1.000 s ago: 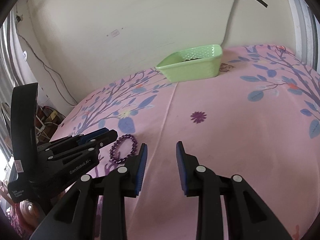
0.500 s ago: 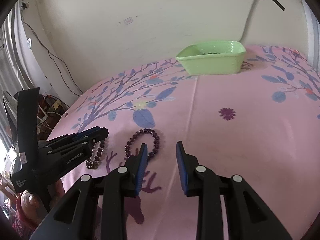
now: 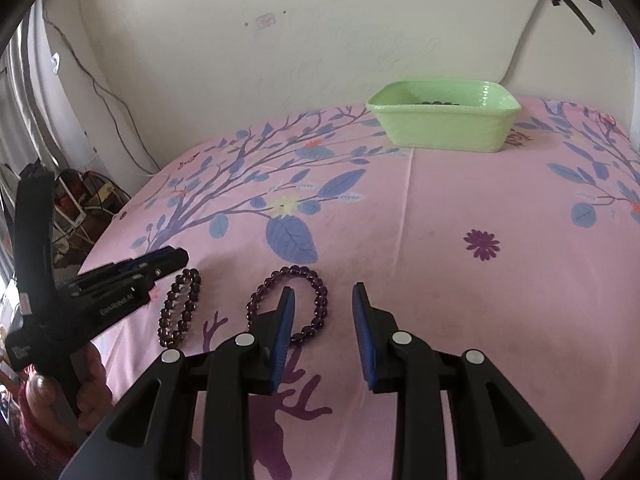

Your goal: Organize jewelry

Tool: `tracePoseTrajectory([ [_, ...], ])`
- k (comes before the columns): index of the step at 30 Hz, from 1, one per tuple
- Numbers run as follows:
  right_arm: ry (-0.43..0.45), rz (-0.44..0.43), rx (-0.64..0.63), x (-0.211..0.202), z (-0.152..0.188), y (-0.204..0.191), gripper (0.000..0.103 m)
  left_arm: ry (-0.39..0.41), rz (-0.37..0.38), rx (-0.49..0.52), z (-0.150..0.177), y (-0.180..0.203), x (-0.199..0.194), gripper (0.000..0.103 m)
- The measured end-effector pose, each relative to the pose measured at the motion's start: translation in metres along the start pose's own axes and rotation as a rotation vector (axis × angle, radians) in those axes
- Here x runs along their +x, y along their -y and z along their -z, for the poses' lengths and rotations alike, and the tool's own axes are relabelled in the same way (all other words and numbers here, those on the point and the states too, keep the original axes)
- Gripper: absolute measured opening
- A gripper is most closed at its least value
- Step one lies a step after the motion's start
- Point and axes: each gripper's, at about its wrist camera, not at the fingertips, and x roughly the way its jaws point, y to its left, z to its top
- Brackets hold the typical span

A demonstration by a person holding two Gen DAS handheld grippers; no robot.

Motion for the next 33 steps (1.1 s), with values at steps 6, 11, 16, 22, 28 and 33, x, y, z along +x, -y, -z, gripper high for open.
tracePoseTrajectory([
  [6, -0.063, 0.049, -0.1, 0.019, -0.003, -0.008, 0.0, 0.004, 0.075, 0.075, -0.002, 0.025, -0.008, 0.016],
  [11, -0.059, 0.135, -0.146, 0.012, -0.004, 0.01, 0.0, -0.03, 0.126, 0.149, -0.001, 0.062, 0.003, 0.021],
  [16, -0.038, 0.157, -0.097, -0.003, -0.001, 0.04, 0.0, -0.058, 0.22, 0.198, -0.001, 0.104, 0.013, 0.049],
  [22, -0.03, 0.161, -0.055, -0.014, -0.001, 0.065, 0.0, -0.103, 0.22, 0.262, -0.004, 0.146, 0.036, 0.048],
  [28, -0.035, 0.122, -0.03, -0.015, -0.006, 0.078, 0.0, -0.083, 0.247, 0.352, -0.002, 0.174, 0.037, 0.007],
  [33, -0.005, 0.077, -0.001, -0.017, -0.016, 0.088, 0.0, -0.109, 0.292, 0.314, -0.015, 0.169, 0.045, 0.007],
])
